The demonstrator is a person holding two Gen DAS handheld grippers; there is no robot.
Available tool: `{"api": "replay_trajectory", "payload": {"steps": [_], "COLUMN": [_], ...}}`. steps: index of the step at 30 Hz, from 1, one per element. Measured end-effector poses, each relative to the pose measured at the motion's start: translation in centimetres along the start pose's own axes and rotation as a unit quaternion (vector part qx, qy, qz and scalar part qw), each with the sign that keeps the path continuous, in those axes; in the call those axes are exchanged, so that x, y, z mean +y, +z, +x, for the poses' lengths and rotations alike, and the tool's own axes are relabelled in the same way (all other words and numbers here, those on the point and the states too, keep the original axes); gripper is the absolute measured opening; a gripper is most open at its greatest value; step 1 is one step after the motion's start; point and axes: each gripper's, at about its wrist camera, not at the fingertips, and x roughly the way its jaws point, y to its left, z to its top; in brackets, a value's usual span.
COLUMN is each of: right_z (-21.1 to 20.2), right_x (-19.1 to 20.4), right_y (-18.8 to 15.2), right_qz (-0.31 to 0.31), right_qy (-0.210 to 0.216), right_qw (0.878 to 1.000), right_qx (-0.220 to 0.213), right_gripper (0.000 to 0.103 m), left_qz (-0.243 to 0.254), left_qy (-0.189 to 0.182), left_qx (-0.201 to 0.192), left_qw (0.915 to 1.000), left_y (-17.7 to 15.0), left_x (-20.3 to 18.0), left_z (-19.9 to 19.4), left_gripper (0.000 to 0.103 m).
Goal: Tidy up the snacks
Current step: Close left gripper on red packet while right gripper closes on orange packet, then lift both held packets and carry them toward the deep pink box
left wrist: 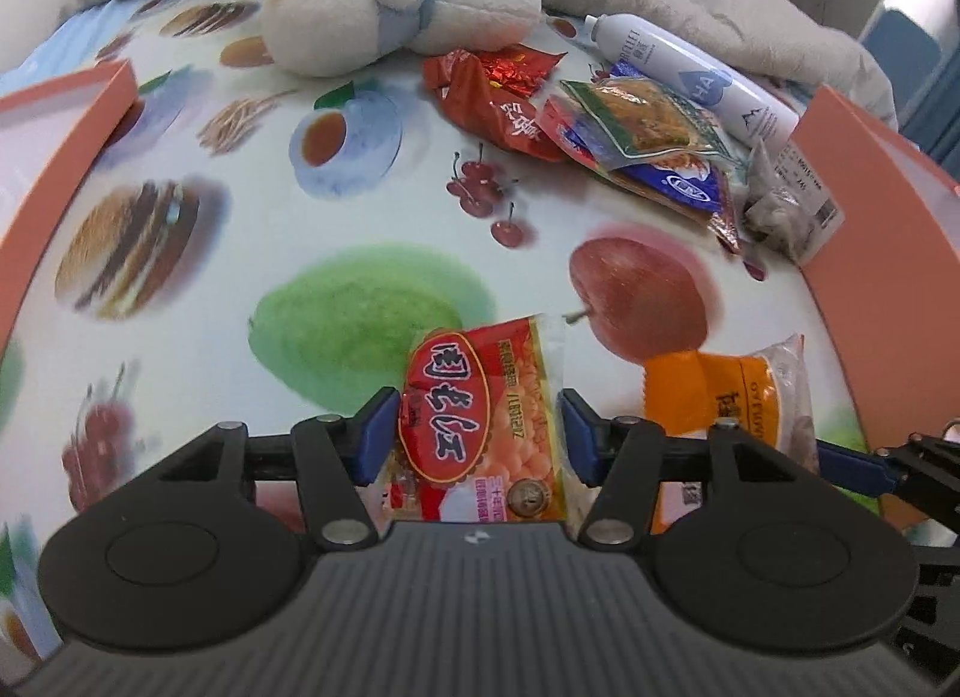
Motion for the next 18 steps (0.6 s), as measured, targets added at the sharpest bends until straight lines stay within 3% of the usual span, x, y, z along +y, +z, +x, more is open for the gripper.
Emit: {"api": "replay_trajectory", "payload": {"steps": [3, 5, 6, 14, 17, 18], "right_z": [-0.2, -0.2, -0.2, 2.7, 3.5, 3.5], "right_x": [-0.2, -0.1, -0.1, -0.1, 0.7, 0.9], "right_y": [0.0, 0.1, 0.1, 0.7, 0.5, 0.6], "right_qz": [0.013, 0.017, 0.019, 0.041, 0.011, 0.0], "right_qy": [-0.003, -0.01, -0.012, -0.021, -0.037, -0.039], "right_qw": [1.0, 1.0, 0.999, 0.999, 0.999, 0.999], "right_qx": [-0.009, -0.018, -0.024, -0.029, -0.026, -0.023], "right_gripper": [0.048, 0.082, 0.087, 0.086, 0.071, 0.07], "left_qz": [-0.016, -0.024, -0.028, -0.049, -0.051, -0.052], "left_qy": [0.001, -0.001, -0.003, -0.01, -0.012, -0.014], "left_qx": [-0.007, -0.009, -0.01, -0.014, -0.014, -0.015], "left_qw": [0.9998, 0.9997, 0.9996, 0.9986, 0.9985, 0.9985], "left_y": [-0.7, -0.9, -0.9, -1.2, -1.5, -1.5], "left_x": [0.1, 0.3, 0.6, 1.5, 1.5, 1.5], "left_z": [-0.4, -0.6, -0.6, -1.3, -1.6, -1.7], "left_gripper": [0.061, 0.061, 0.06, 0.06, 0.06, 0.06]}}
